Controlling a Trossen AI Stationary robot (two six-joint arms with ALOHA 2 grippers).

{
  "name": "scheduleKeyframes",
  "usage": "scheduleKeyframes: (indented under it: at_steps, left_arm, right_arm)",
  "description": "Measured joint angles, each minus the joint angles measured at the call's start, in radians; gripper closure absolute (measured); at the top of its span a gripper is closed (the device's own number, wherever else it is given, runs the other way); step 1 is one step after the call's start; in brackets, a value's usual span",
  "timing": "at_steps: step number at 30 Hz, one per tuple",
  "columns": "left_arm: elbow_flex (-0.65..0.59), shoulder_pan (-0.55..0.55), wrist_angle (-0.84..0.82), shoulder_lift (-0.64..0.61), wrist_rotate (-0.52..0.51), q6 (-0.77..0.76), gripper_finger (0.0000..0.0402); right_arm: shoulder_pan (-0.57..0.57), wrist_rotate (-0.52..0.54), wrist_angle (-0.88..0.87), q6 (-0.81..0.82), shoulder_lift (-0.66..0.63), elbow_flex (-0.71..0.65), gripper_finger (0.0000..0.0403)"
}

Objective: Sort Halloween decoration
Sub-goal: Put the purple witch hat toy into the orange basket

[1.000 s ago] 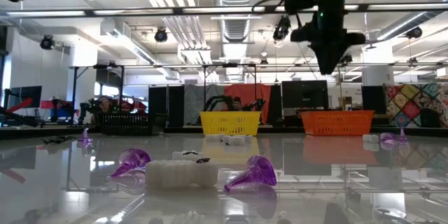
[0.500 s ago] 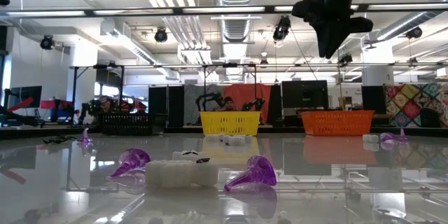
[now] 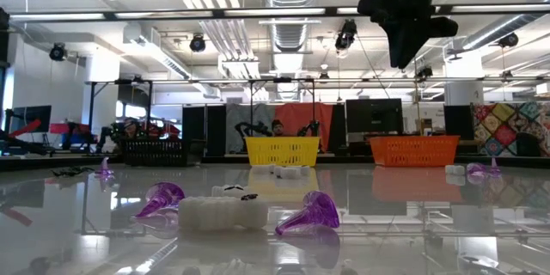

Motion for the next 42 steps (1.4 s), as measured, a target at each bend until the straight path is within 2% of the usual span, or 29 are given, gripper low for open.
scheduleKeyframes:
  at_steps: [15,24,42]
  left_arm:
    - [-0.02,0.0,0.051,0.05,0.0,0.019,0.0323]
    - [-0.086,0.0,0.132,0.049,0.073,0.019,0.0324]
    - [-0.087,0.0,0.168,0.032,0.077,0.019,0.0324]
  right_arm:
    - [0.0,0.0,0.007,0.015,0.0,0.0,0.0332]
    - [0.0,0.0,0.007,0.014,0.0,0.0,0.0332]
    - [0.0,0.001,0.007,0.012,0.0,0.0,0.0332]
